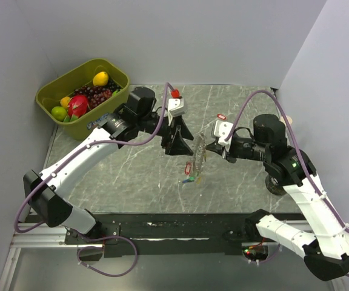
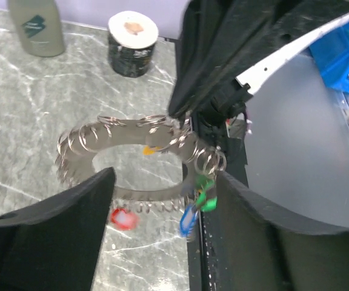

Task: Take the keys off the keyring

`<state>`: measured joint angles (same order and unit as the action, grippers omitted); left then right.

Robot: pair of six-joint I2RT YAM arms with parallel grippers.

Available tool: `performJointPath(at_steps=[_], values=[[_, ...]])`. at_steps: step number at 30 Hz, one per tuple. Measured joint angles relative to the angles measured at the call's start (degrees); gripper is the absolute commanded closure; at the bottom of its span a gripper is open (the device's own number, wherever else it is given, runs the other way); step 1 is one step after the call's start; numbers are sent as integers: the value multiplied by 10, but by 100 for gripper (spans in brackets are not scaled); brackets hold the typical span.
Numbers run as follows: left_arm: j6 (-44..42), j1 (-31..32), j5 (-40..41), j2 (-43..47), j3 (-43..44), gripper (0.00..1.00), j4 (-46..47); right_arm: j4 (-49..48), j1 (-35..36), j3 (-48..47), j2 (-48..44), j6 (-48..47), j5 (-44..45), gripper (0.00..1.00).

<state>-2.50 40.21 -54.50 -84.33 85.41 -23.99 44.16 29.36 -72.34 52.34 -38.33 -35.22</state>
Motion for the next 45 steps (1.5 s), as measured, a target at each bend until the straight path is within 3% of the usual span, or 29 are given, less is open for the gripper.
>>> performJointPath(at_steps=[6,25,30,36,42,45], values=[[-24,19,-13,0,20,54,-30,1,0,0,0,2,-15,100],[-32,43,-27,-27,40,63,-45,9,-13,4,-12,5,-78,100],[-33,43,-30,-28,44,74,-47,9,-15,4,-12,2,-81,100],[-34,42,-31,-28,46,75,-47,9,-15,5,-12,4,-86,100],[-38,42,-43,-29,46,64,-50,9,-16,8,-13,4,-88,100],[-41,41,-58,-29,46,52,-59,8,-16,14,-14,4,-88,100]])
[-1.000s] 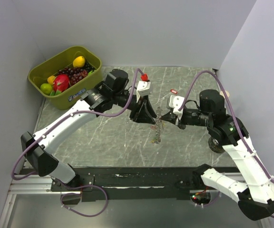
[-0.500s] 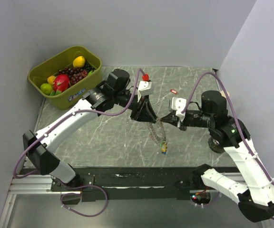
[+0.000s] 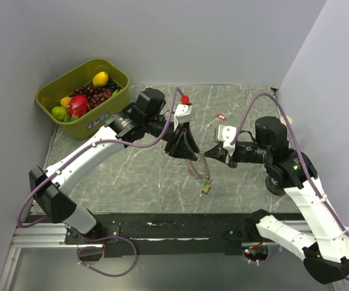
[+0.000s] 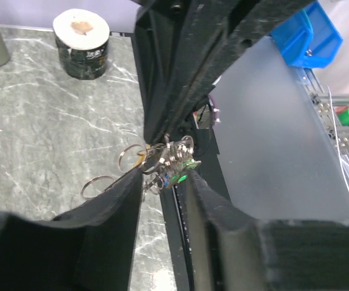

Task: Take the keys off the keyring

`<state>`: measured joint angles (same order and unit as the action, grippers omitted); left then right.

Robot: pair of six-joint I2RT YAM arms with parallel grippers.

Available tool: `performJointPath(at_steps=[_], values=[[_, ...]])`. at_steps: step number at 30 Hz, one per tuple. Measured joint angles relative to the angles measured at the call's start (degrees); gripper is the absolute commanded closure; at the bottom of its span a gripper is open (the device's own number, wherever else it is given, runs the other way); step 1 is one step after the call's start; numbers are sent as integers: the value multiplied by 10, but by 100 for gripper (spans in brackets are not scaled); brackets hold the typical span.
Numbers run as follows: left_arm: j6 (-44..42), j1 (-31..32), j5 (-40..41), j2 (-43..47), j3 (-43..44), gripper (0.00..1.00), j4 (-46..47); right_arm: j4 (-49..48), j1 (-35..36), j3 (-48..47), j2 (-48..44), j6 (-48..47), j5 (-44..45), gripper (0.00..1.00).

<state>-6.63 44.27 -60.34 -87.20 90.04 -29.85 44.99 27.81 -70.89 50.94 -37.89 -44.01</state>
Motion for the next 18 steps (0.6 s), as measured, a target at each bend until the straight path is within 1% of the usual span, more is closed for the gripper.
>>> performJointPath(at_steps=[1,4,8,11,12,15,18], values=[[0,0,-4,0,0,46,-2,0,0,1,0,1,1,100],[4,0,-7,0,0,40,-1,0,0,2,0,1,8,100],[14,1,-9,0,1,37,1,-5,-1,3,0,2,14,100],[14,-1,-14,0,2,41,0,-12,-1,7,0,5,16,100],[14,-2,-13,0,3,44,-1,-13,-1,9,0,6,18,100],[10,-4,-3,0,9,49,-5,-21,-1,11,-2,9,23,100],[2,-6,1,0,13,50,-10,-28,-4,13,-5,12,29,100]])
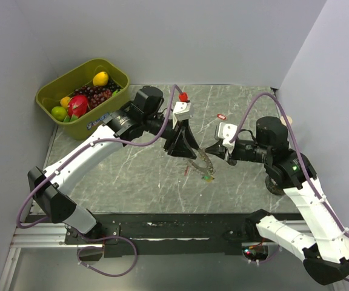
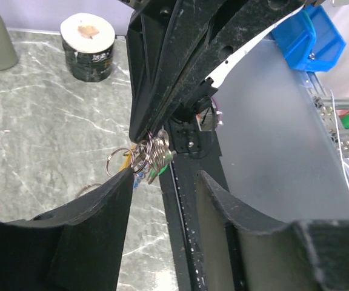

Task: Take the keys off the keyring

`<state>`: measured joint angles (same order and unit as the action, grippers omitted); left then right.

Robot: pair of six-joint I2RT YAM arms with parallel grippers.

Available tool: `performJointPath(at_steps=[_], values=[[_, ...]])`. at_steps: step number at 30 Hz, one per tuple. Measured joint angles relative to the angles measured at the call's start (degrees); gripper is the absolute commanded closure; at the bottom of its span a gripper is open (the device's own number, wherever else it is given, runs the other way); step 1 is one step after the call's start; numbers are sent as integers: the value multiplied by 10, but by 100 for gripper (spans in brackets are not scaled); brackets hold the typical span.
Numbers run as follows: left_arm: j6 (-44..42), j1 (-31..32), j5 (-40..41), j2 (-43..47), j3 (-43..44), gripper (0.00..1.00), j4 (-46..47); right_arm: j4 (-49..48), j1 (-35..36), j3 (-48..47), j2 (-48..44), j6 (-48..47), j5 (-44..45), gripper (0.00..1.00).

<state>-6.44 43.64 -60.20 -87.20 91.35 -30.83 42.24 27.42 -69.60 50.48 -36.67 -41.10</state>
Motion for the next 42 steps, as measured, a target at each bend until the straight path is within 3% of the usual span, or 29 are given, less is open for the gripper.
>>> performJointPath(at_steps=[18,42], values=[[-19,-2,-17,0,7,51,-16,-29,-15,7,-5,19,16,100],[1,-2,10,0,2,51,15,-12,-17,10,-13,8,-36,100]])
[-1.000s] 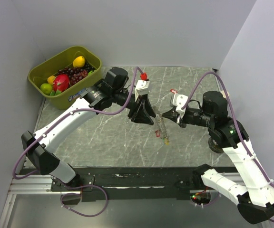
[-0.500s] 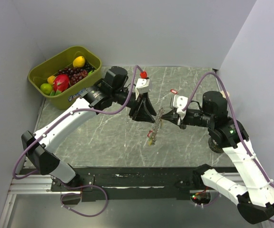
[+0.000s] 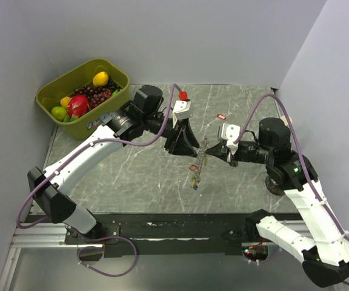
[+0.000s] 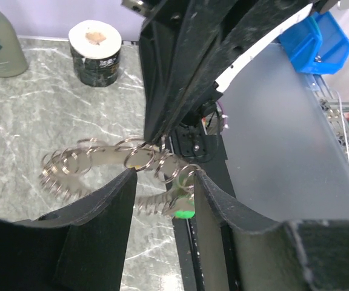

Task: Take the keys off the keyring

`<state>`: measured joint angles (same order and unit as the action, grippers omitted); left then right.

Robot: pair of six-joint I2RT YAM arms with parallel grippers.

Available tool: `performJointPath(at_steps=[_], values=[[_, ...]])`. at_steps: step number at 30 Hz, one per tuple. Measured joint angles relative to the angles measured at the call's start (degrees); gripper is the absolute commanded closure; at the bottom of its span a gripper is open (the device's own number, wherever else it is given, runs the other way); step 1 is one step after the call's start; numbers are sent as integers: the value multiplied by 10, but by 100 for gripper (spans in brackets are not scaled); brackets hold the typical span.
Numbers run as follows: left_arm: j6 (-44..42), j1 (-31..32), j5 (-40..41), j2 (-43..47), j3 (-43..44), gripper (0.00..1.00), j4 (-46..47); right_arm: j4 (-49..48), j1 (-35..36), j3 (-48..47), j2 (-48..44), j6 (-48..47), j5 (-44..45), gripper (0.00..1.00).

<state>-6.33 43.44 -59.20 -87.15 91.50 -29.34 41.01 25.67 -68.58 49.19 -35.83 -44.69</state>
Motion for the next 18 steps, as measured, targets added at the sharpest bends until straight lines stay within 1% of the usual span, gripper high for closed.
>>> performJointPath(at_steps=[7,18], values=[[-1,0,-11,0,-2,52,-1,-4,-1,6,1,3,3,100],[-4,0,19,0,-7,52,-1,-14,-8,6,-9,7,11,100]])
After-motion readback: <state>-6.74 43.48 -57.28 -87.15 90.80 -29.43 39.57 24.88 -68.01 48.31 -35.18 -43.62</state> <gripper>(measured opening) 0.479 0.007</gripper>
